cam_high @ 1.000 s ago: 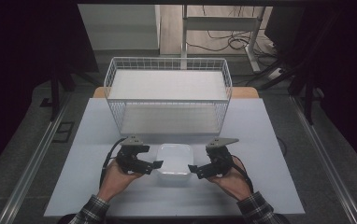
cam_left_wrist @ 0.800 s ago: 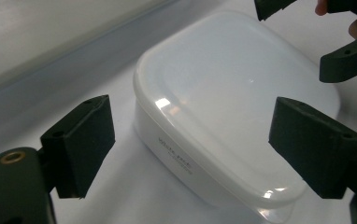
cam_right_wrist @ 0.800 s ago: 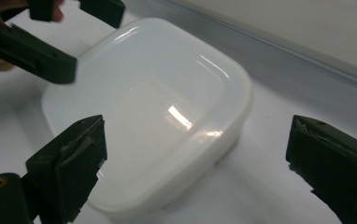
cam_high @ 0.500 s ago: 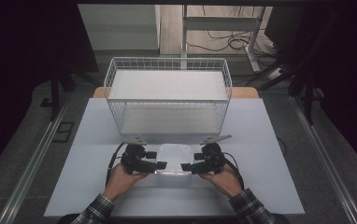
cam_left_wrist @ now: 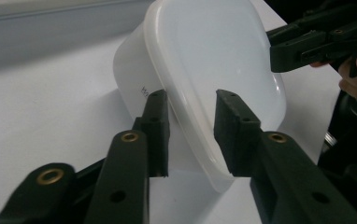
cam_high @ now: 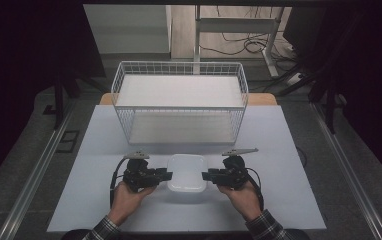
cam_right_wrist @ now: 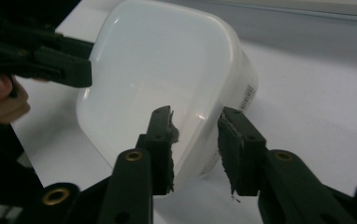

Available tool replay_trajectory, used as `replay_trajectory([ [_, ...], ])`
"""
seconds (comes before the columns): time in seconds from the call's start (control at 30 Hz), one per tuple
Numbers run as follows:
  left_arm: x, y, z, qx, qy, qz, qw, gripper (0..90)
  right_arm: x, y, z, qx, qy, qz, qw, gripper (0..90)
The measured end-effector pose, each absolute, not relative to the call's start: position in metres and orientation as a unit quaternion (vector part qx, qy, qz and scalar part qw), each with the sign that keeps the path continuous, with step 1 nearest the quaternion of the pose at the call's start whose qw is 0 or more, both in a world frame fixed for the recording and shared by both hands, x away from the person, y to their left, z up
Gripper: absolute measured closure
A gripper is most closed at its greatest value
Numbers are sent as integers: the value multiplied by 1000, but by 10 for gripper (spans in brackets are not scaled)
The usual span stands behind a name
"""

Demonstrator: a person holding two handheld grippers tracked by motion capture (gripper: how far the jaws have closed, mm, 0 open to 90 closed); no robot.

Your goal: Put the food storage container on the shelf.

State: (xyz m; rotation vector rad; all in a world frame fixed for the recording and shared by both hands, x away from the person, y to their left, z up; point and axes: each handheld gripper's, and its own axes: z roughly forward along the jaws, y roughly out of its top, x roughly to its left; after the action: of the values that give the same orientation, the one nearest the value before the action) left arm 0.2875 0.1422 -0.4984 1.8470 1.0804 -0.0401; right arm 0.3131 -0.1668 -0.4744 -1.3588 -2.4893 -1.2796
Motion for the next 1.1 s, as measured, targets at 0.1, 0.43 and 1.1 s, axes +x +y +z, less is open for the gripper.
replay_trajectory([
  [0.1, 287, 143, -497, 743, 457, -4, 489, 735, 312, -168, -472, -440, -791, -426, 4, 739],
  [0.43, 289, 144, -492, 735, 461, 24, 497, 786, 313, -164, -467, -425, -791, -439, -39, 782],
  [1.1, 313, 151, -464, 739, 451, 52, 498, 797, 343, -152, -440, -403, -787, -460, -83, 773],
])
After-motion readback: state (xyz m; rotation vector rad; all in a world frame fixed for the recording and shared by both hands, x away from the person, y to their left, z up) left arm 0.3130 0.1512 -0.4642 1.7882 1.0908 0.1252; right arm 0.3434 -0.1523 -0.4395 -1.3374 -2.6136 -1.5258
